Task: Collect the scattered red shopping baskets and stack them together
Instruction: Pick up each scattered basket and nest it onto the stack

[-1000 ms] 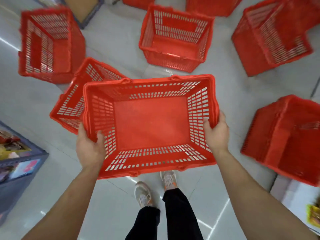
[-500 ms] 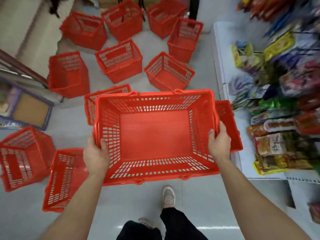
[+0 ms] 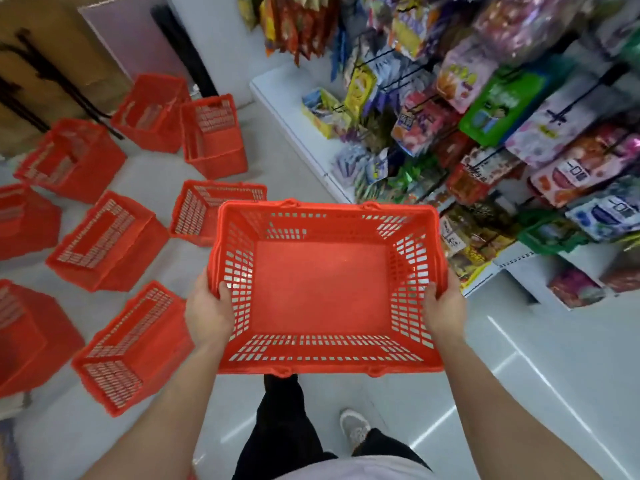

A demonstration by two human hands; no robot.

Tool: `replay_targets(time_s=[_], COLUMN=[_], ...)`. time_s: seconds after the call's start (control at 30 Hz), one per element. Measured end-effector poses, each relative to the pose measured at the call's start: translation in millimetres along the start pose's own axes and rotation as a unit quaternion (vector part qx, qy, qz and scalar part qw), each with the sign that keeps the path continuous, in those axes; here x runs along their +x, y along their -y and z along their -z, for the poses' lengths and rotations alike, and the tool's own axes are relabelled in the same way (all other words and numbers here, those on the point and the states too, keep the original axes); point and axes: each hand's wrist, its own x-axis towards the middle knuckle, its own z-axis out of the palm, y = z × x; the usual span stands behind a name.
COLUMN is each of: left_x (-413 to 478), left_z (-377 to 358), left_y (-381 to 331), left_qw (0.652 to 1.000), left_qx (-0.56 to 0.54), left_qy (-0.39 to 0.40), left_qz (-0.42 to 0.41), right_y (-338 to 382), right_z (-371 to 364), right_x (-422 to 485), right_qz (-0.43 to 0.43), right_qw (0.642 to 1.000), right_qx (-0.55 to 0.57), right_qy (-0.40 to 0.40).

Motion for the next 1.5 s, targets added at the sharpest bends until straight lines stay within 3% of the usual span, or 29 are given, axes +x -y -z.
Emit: replay_targets(time_s=[0.2,0.43,0.53,0.63,0.8,1.03,1.17,1.33,1.5], left_x=[118.5,210.7,229.7,244.5,282.4,286.9,285.8,275.8,246.2], left_z=[-91.1,-248.9,-336.9,-420.0,-501.4,-541.9,-567.1,-579.6,-533.0], left_y=[-36.7,-58.5,-41.9,-26.8,-14.9,2.7,12.2,31.4,40.1], left_qw=[0.989,0.969,0.962,0.960,0.954,0.927,0.915,0.914,0.900], left_qx=[0.008,0.054,0.039,0.070,0.075,0.075,0.130,0.143,0.112], left_qy=[0.138,0.162,0.167,0.189,0.176,0.220,0.272,0.308,0.350], left_qz=[-0.056,-0.178,-0.214,-0.195,-0.232,-0.295,-0.268,-0.221,-0.234], right_y=[-15.3,-74.2,-123.8,-173.1,-209.6,-244.5,-261.4,-272.3,-236.0], right_z=[-48.1,-140.3,-186.6,-232.6,-302.1,-342.9,-346.3,-359.3,-345.1], right_x=[28.5,81.4,115.5,145.9,162.3,132.4,145.3,143.8,137.2], right_qz=[-0.123,-0.240,-0.255,-0.252,-0.222,-0.297,-0.333,-0.337,-0.287], right_qw=[0.988,0.958,0.952,0.947,0.938,0.929,0.927,0.937,0.950], right_qx=[0.012,0.011,0.008,0.015,0.034,0.046,0.046,-0.015,-0.120], right_qy=[-0.087,-0.154,-0.170,-0.198,-0.262,-0.217,-0.164,-0.092,-0.026])
